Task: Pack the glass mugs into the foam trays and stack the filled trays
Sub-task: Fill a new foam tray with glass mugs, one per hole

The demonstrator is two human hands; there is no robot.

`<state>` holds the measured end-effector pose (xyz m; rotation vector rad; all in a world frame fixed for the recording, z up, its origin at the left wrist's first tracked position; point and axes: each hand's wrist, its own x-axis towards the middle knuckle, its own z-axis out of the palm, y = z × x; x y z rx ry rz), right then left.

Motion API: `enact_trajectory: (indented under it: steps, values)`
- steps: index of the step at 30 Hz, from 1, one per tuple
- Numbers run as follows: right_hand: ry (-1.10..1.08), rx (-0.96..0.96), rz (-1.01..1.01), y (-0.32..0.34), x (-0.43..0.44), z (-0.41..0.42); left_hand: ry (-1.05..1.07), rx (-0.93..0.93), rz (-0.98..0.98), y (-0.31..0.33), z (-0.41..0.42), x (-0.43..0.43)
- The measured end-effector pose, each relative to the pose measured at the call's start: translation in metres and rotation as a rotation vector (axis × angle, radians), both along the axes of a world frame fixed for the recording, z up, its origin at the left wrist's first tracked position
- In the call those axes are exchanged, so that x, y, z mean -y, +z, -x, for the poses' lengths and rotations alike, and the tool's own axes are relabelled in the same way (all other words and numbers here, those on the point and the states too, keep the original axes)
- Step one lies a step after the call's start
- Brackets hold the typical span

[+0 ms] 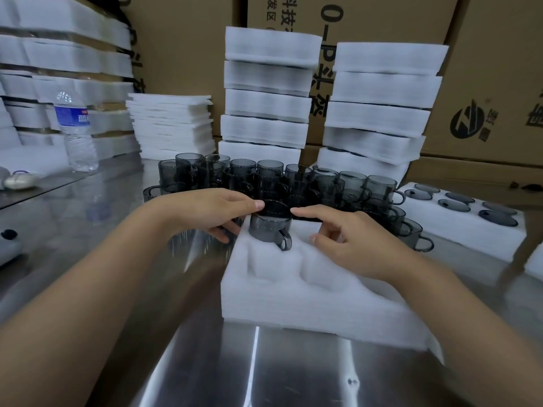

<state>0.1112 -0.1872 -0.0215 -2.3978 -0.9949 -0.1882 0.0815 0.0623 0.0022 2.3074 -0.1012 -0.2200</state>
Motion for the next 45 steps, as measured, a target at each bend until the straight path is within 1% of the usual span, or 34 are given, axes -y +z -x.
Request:
enact_trajectory:
  steps: [6,14,19,24,30,36,43,45]
  values:
    - [0.022,0.033,0.085,0.000,-0.001,0.000,0.000,-0.021,0.050,0.000,-0.001,-0.007]
    - [-0.012,0.011,0.055,-0.001,-0.001,-0.004,0.038,-0.034,-0.022,-0.003,-0.002,0.007]
    - [0.013,0.006,0.011,0.000,0.001,-0.005,0.025,-0.043,0.021,-0.005,-0.003,0.003]
    - [0.039,-0.039,0.042,-0.002,0.002,-0.005,-0.006,-0.070,0.134,-0.010,-0.007,-0.012]
    - [0.012,-0.028,0.031,0.001,-0.001,-0.005,0.002,-0.070,0.150,-0.015,-0.011,-0.008]
    - [0.036,-0.015,0.101,0.006,-0.005,-0.001,0.018,-0.093,0.171,-0.016,-0.011,-0.003]
    - [0.018,-0.057,0.094,0.005,-0.006,-0.001,0.015,-0.111,0.179,-0.013,-0.010,-0.001]
    - [0.015,-0.081,0.082,0.003,-0.005,-0.002,0.013,-0.098,0.149,-0.013,-0.010,-0.002]
